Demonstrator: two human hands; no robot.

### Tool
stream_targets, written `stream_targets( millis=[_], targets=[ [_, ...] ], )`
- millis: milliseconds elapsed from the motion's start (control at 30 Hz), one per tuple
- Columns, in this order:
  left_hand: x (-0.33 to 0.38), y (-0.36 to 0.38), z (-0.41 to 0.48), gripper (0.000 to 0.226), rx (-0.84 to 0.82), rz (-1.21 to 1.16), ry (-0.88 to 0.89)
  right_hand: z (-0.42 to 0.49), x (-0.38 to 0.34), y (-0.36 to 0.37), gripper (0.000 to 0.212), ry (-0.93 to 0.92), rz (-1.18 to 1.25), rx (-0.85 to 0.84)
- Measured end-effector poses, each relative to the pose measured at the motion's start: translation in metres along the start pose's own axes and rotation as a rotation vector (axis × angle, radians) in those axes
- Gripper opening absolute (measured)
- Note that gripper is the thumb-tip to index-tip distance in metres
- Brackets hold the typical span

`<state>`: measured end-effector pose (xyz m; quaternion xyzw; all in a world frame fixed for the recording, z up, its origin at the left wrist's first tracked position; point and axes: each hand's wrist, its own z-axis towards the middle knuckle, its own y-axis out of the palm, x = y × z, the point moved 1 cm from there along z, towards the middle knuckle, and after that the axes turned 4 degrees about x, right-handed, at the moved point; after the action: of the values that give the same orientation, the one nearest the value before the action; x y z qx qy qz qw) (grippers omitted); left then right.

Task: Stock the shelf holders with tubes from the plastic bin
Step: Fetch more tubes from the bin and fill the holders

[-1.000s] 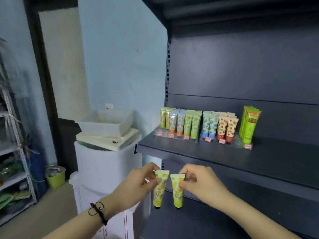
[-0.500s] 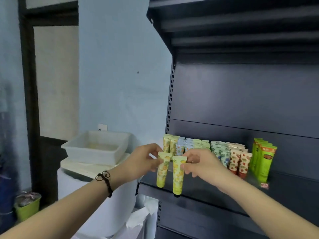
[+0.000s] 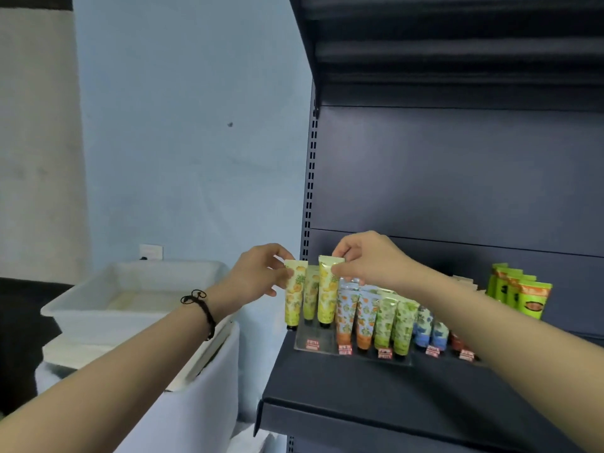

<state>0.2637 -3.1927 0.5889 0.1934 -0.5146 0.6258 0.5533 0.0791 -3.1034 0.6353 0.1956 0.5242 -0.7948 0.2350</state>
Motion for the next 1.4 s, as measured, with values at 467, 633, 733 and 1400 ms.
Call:
stream_targets(
  millis=[467,633,733,1400],
  targets=[
    [-0.040,0.022,0.046,0.007,0.006,-0.063,-0.071,0.056,0.026,0.037,0.010,0.004,-0.176,0.109],
    [-0.045,0.032,0.050,0.006,-0.009,-0.081,-0.079,0.061,0.038,0.047,0.012,0.019,-0.259,0.126],
    [-0.044,0.038,0.051,0.007,-0.019,-0.063,-0.076,0.061,0.044,0.051,0.010,0.013,-0.339,0.173],
    [-0.046,0.060,0.054,0.011,0.014,0.121,0.018,0.053,0.052,0.053,0.021,0.147,-0.448,0.113]
  ],
)
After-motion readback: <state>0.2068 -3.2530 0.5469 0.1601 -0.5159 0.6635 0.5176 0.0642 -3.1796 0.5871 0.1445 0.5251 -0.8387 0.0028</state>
